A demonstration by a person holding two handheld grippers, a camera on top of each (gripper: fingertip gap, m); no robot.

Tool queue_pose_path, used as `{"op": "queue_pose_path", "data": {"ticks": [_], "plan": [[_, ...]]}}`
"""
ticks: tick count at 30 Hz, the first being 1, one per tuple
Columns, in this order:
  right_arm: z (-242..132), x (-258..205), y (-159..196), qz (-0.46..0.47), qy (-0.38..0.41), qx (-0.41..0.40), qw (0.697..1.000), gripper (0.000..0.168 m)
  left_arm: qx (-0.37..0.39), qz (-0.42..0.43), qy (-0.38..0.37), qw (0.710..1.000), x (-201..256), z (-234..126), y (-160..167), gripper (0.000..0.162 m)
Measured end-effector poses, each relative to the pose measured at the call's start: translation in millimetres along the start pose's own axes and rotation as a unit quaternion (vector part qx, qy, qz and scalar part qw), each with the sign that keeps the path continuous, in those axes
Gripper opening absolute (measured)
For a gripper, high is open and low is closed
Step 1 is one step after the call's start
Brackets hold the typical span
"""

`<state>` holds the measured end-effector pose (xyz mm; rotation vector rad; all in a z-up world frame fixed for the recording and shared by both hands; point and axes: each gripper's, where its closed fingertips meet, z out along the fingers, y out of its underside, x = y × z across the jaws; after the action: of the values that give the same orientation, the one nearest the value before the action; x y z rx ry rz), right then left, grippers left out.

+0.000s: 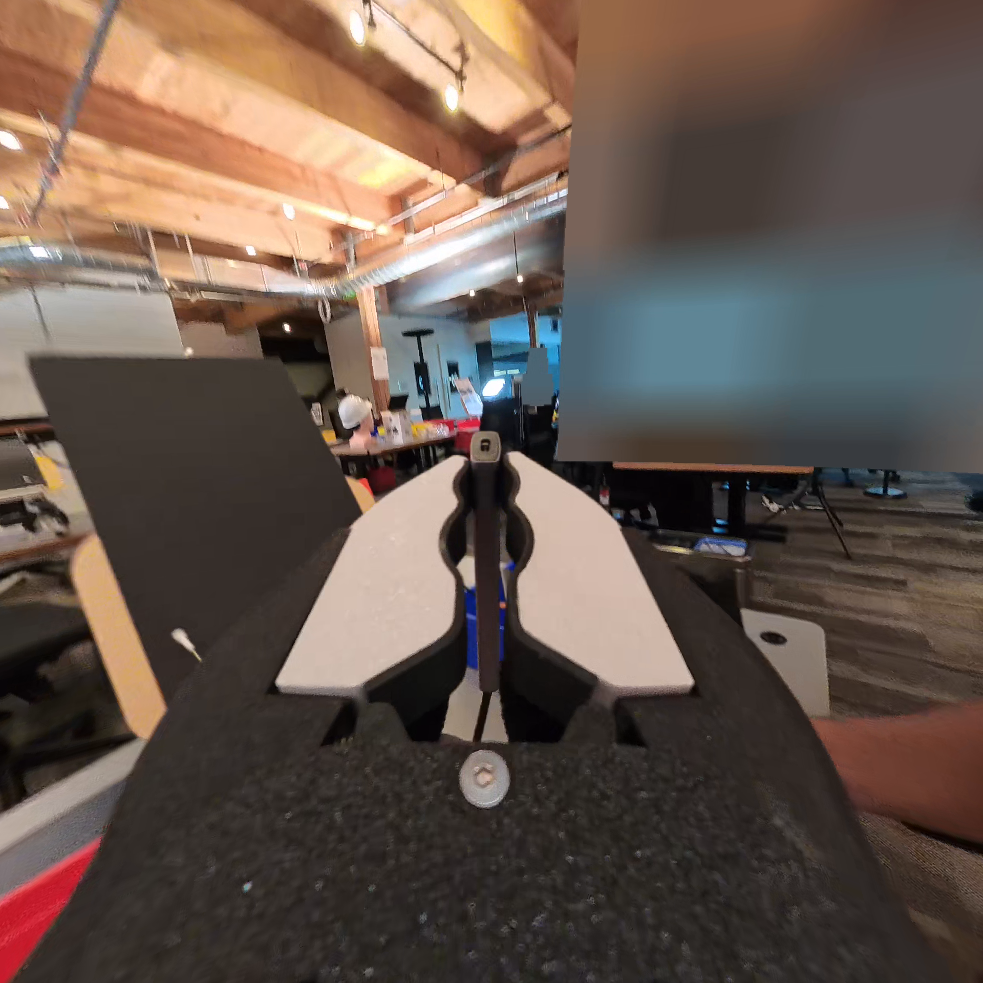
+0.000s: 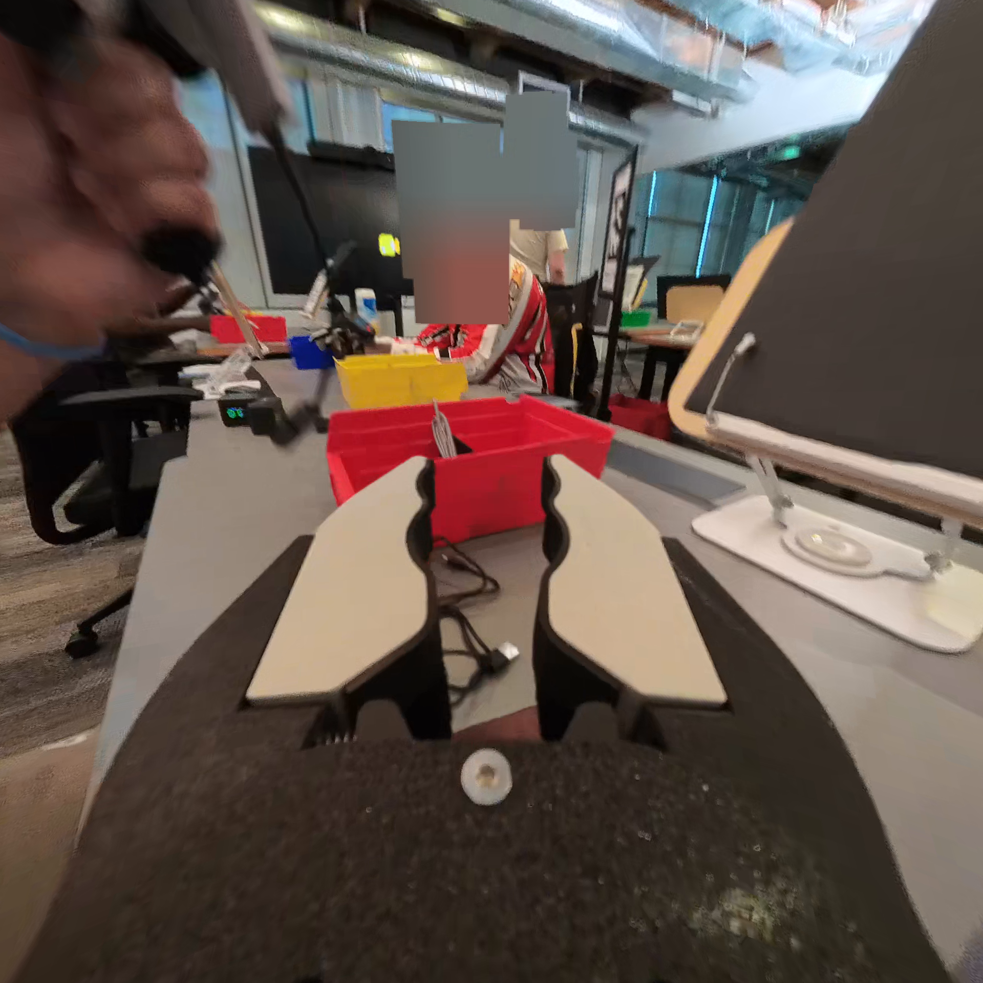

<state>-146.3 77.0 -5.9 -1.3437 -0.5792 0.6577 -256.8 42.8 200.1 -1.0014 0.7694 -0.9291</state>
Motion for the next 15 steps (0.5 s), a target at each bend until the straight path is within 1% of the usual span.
{"op": "queue_pose_path", "data": {"ticks": [1, 2, 4, 7, 9, 12, 15], "plan": [[0.4, 6.5, 10.6, 0.011, 0.005, -0.026, 1.0, 0.035, 0.006, 0.013, 0.002, 1.0, 1.5, -5.2, -13.4, 0.009], [2.1, 10.6, 25.3, 0.025, 0.005, -0.063, 0.998, 0.034, -0.004, 0.029, 0.007, 1.0, 5.4, -9.0, -19.4, 0.009], [6.5, 9.5, 57.9, 0.05, -0.011, -0.145, 0.988, 0.036, -0.064, 0.076, -0.001, 0.995, 10.8, -15.0, -7.8, 0.009], [12.0, 3.1, 97.2, 0.056, -0.018, -0.244, 0.968, 0.044, -0.157, 0.118, -0.033, 0.98, 12.4, -32.9, 35.4, 0.009], [17.4, -13.2, 111.4, 0.057, -0.06, -0.278, 0.957, 0.043, -0.208, 0.131, -0.06, 0.968, 11.8, -51.6, 70.1, 0.009], [36.0, -18.6, 117.1, 0.02, -0.087, -0.299, 0.95, 0.04, -0.269, 0.125, -0.105, 0.949, 9.9, -82.6, 124.7, 0.009], [70.0, -12.2, 114.1, 0.052, -0.12, -0.303, 0.944, 0.038, -0.292, 0.092, -0.122, 0.944, 17.8, -101.8, 171.4, 0.009]]}}
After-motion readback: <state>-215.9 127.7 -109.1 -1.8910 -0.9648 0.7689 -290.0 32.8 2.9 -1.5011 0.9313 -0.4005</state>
